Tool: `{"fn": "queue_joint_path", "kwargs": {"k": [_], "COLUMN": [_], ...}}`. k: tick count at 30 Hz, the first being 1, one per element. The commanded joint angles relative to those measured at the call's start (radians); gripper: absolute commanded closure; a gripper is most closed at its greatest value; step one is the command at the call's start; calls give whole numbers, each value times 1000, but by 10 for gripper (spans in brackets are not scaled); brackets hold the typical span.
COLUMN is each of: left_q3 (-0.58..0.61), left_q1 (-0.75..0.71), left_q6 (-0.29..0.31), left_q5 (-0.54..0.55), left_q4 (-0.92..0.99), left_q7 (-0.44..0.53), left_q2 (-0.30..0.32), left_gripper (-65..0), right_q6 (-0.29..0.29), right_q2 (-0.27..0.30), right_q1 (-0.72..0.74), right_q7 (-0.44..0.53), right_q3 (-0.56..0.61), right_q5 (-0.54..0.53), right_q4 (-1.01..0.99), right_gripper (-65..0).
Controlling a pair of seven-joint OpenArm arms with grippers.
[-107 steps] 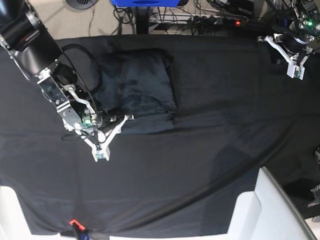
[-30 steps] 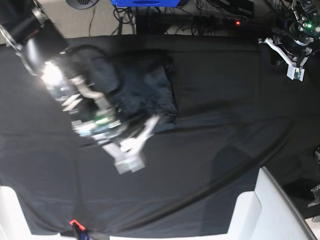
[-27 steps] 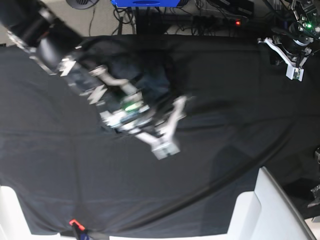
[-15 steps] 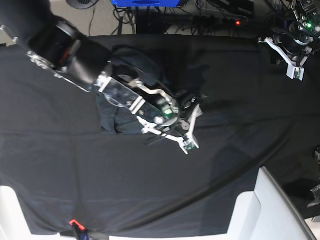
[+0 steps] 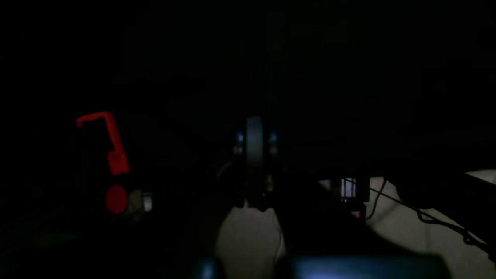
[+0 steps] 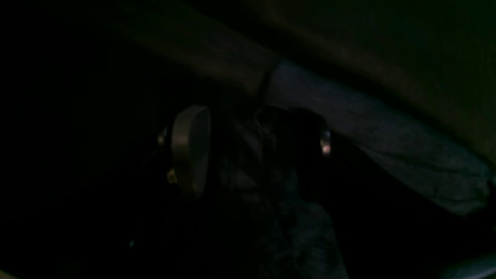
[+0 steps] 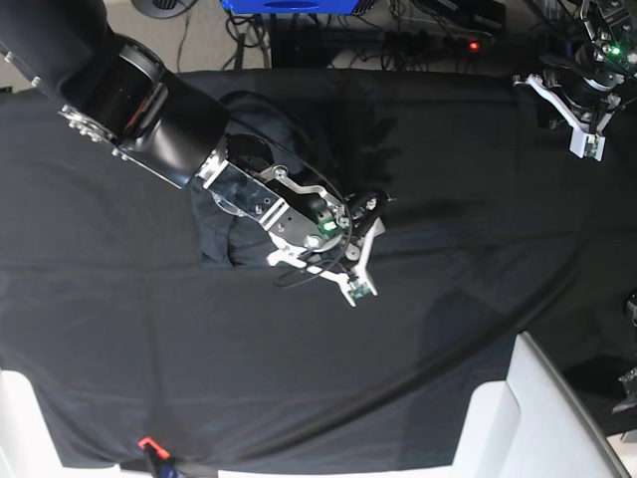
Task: Fold the T-shirt properly
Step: 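Sweep the right gripper across the shirt's surface to flatten it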
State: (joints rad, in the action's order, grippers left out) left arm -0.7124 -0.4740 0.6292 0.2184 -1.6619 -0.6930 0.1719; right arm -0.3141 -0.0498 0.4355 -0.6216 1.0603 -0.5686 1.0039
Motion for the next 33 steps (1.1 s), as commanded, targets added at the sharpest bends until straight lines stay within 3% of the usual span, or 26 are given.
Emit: {"fn": "queue_joint_path", "kwargs": {"k": [1, 4, 8, 9, 33], "left_q3": [-6, -6, -6, -6, -6], "left_q1": [-2, -2, -2, -2, -1], "left_q6": [1, 1, 1, 1, 1], "left_q5": [13, 13, 13, 13, 13], "left_q4": [-14, -14, -14, -14, -2], "left_q7": [14, 14, 14, 14, 14], "left_q2": [13, 13, 13, 13, 28], "left_gripper": [0, 0, 0, 0, 0], "right_q6": [2, 2, 2, 2, 0], "right_q2": [-14, -12, -15, -15, -11], "right_q1": [35, 35, 35, 35, 92], "right_q7": [30, 42, 33, 33, 36], "right_q3": [-5, -5, -5, -5, -10], "right_q5": [3, 3, 3, 3, 3], "right_q4": [8, 8, 7, 7, 13], "right_gripper": [-327, -287, -23, 0, 0]}}
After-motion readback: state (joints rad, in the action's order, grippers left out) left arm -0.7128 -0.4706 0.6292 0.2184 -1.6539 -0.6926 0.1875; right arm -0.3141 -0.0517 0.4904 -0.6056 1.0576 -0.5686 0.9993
